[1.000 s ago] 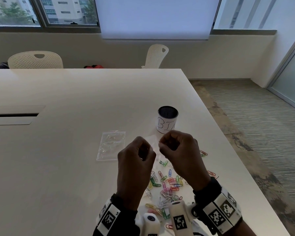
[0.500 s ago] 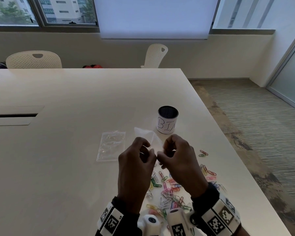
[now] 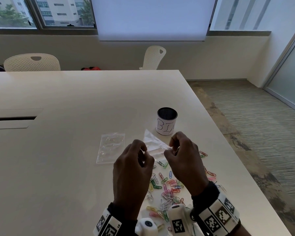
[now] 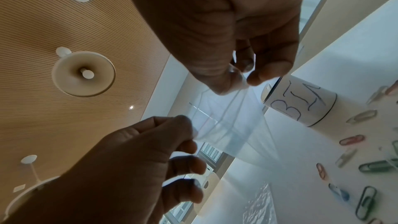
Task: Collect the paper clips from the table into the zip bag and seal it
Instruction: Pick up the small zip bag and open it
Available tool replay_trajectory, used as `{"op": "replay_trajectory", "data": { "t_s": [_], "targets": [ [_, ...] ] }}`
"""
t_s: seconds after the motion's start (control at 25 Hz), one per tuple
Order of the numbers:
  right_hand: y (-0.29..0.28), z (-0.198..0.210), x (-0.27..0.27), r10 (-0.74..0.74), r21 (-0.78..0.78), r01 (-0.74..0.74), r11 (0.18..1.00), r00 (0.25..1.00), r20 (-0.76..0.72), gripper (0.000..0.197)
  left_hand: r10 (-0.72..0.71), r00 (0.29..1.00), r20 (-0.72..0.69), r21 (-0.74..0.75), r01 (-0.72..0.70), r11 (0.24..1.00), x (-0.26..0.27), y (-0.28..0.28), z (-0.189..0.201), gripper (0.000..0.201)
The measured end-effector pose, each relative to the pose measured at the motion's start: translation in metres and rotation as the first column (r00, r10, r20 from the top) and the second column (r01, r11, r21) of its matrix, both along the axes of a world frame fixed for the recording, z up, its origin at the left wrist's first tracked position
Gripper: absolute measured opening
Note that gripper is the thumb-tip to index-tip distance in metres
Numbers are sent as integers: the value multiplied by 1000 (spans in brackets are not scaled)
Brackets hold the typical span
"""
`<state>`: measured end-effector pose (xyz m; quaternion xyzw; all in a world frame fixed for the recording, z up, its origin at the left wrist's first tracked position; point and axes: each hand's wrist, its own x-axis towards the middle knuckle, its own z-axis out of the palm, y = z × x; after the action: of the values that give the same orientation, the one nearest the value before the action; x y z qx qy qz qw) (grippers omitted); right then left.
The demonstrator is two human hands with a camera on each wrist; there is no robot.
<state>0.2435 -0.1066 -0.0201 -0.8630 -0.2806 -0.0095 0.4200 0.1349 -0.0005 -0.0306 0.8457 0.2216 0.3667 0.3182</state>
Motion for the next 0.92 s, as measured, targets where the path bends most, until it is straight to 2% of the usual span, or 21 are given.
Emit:
{"op": "replay_trajectory", "data": {
  "t_s": [0.2,0.36,0.44,0.56,0.64,0.72,0.8,0.92],
  "targets": [
    [5,-2,-7,75,-14,-75,997,997,-25,26,-119,993,3,74,118,990,-6,-3,-5,15],
    [5,1,-5,-45,36,44,998,998,36,26,-133,990,-37,82,136,987,-12,-4,-8,21],
    [2,5,-3,-22,40,21,999,1000,19,26,-128,991,-40,78,131,988,-13,-3,-9,21],
    [-4,7,-9,97,-23,-99,995,992,-81,31,-69,998,7,67,68,995,-13,1,-7,15],
    [-5,7,-12,144,10,-144,990,976,-161,26,-21,999,36,56,19,998,-12,3,-3,12],
    [-7,9,-12,135,61,-126,990,973,-186,21,-18,998,61,30,17,999,-13,5,0,10],
    [-10,13,-10,122,91,-104,990,968,-221,17,-96,994,46,-32,97,995,-18,12,2,29],
    [-15,21,-9,145,146,-105,984,943,-300,14,-287,946,-150,-18,288,957,-29,34,-3,83]
  ]
}}
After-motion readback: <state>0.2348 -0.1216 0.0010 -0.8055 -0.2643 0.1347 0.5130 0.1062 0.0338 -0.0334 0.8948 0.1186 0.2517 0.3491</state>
